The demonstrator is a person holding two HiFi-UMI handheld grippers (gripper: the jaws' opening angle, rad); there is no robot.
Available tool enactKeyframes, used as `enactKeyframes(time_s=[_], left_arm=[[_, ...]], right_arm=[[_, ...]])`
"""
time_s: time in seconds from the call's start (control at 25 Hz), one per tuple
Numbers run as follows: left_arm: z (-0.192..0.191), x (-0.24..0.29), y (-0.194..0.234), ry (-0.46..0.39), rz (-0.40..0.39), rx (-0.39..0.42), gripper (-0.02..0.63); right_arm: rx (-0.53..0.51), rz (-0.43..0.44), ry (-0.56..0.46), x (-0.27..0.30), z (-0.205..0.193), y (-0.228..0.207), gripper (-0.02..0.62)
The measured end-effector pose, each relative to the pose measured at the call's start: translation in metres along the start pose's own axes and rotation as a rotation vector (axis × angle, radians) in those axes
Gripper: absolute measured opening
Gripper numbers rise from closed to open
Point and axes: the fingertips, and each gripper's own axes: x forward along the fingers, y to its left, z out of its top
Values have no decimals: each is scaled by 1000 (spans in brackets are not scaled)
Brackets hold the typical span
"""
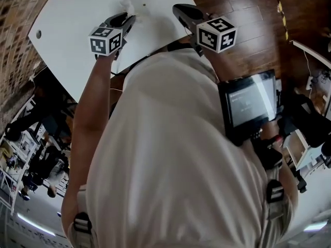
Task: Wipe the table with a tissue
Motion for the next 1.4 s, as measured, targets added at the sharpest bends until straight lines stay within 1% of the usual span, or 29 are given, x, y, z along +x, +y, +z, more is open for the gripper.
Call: enactKeyframes(time_s=[0.12, 0.2, 0.44, 0.6, 0.8, 0.96, 1.16, 1.4], left_arm=[[0, 3, 6, 26, 16, 16, 100], [-1, 7, 8, 49, 13, 18, 100], [-5, 17, 20, 145, 23, 47, 101], [-2, 32, 24, 192, 37, 79, 103], [-3, 28, 28, 193, 33, 73, 102], [-3, 25, 24, 199, 37, 84, 103], [-2, 32, 24, 215, 61, 133, 103], [2, 37, 19, 214, 46, 187, 104]], right_arm=[[7, -11, -6, -2, -1, -1, 8], [13, -25, -7, -7, -2, -6, 8], [33, -54, -24, -10, 2, -13, 8], [45, -69, -32, -13, 3, -23, 8], [65, -89, -39, -17, 2, -29, 8], [65, -86, -41, -19, 5, -28, 8], [63, -80, -37, -19, 5, -33, 8], [73, -95, -36, -24, 0, -36, 8]])
